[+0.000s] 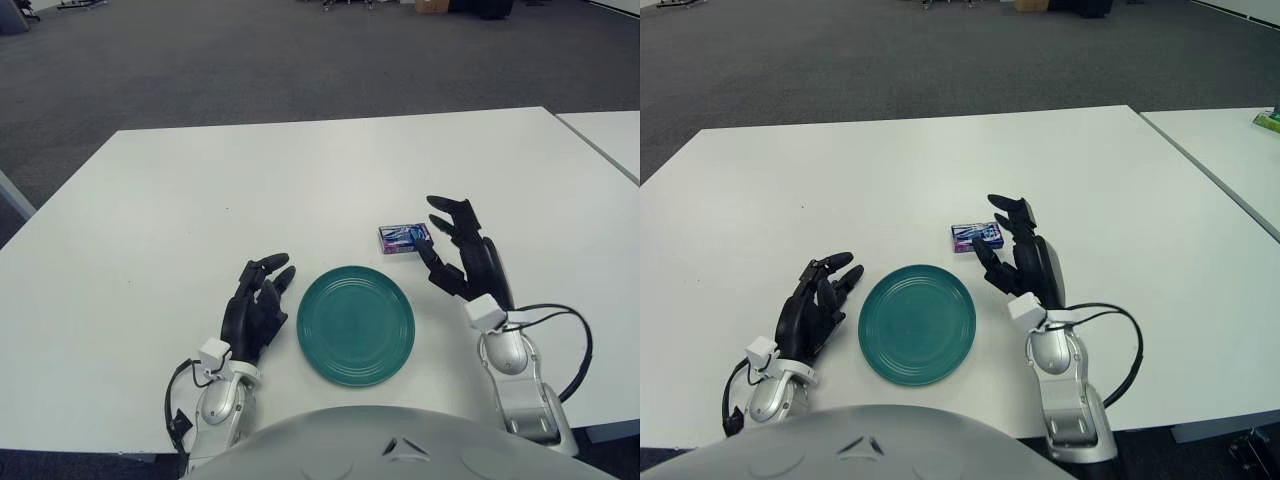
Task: Put the gum into the plate.
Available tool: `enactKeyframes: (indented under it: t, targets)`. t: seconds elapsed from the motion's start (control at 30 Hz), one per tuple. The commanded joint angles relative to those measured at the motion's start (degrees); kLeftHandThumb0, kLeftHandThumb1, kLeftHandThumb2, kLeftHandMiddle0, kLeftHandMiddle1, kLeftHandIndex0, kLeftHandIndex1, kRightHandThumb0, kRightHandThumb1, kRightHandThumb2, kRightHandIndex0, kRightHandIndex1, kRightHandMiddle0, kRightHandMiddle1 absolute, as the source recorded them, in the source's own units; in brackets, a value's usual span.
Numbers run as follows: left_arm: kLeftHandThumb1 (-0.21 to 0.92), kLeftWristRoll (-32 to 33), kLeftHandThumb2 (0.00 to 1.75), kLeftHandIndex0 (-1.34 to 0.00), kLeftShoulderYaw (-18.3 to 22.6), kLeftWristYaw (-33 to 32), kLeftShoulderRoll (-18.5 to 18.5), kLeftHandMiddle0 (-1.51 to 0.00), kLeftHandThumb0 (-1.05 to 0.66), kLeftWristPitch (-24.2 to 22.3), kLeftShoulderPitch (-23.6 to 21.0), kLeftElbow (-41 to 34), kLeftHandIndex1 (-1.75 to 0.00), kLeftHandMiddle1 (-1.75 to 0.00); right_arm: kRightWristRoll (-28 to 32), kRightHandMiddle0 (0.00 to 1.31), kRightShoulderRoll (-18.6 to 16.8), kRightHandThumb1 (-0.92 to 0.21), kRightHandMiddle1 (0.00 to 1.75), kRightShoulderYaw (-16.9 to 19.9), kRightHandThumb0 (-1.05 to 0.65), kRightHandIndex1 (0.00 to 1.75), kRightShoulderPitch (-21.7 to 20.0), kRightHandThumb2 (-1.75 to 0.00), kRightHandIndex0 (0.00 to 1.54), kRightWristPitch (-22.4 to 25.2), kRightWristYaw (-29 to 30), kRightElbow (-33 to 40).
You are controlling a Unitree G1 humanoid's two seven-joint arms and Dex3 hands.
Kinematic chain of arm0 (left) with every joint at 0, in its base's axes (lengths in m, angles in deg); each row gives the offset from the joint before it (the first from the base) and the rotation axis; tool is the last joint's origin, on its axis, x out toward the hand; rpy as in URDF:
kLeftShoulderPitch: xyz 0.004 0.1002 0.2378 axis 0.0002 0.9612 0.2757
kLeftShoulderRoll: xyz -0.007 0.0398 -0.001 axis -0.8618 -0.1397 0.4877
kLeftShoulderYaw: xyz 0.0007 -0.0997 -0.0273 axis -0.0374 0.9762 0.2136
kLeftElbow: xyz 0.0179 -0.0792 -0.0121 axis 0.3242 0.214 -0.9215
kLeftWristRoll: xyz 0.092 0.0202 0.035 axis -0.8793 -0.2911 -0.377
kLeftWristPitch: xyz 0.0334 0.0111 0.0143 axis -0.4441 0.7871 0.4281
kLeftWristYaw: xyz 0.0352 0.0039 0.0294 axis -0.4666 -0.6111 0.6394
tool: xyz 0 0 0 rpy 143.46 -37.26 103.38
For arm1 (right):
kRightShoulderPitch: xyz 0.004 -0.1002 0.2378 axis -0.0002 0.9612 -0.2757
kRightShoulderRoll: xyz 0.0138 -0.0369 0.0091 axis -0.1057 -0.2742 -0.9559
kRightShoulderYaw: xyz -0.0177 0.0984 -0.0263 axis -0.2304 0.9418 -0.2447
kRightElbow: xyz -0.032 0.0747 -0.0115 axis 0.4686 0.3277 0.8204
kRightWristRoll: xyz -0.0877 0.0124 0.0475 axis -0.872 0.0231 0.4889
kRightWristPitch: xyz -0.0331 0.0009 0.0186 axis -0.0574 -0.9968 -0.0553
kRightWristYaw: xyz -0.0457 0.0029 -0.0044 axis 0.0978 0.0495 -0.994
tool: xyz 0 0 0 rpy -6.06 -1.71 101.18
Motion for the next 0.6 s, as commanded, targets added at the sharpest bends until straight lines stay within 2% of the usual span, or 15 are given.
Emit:
enactKeyframes:
  t: [0.0,0.27,0.57]
  targets:
    - [0.92,0.6,0.85,-0.23,-0.2,0.2,0.2,-0.48,-0.87,0.3,-1.4,1.2,-1.04,-0.37,-17.3,0.00,6.4,-0.92,0.91,-3.2,-0.73,0.00,-8.9,-0.47,0.50,1.8,-4.2,-1.4]
    - [0.92,0.5,0.84,-0.25,-0.5,0.2,0.5,-0.47,-0.89,0.7,-1.3,1.2,-1.04,-0.36,-26.0,0.00,8.2,-0.92,0.92,-7.8,-0.76,0.00,-13.7,-0.49,0.45,3.9,-11.7,-4.2]
    - [0.92,1.1,0.82,-0.24,-0.8,0.7,0.6,-0.46,-0.89,1.2,-1.3,1.3,-1.04,-0.35,-27.2,0.00,9.4,-0.92,0.87,-11.8,-0.78,0.00,-18.4,-0.48,0.41,3.1,-16.5,-9.6]
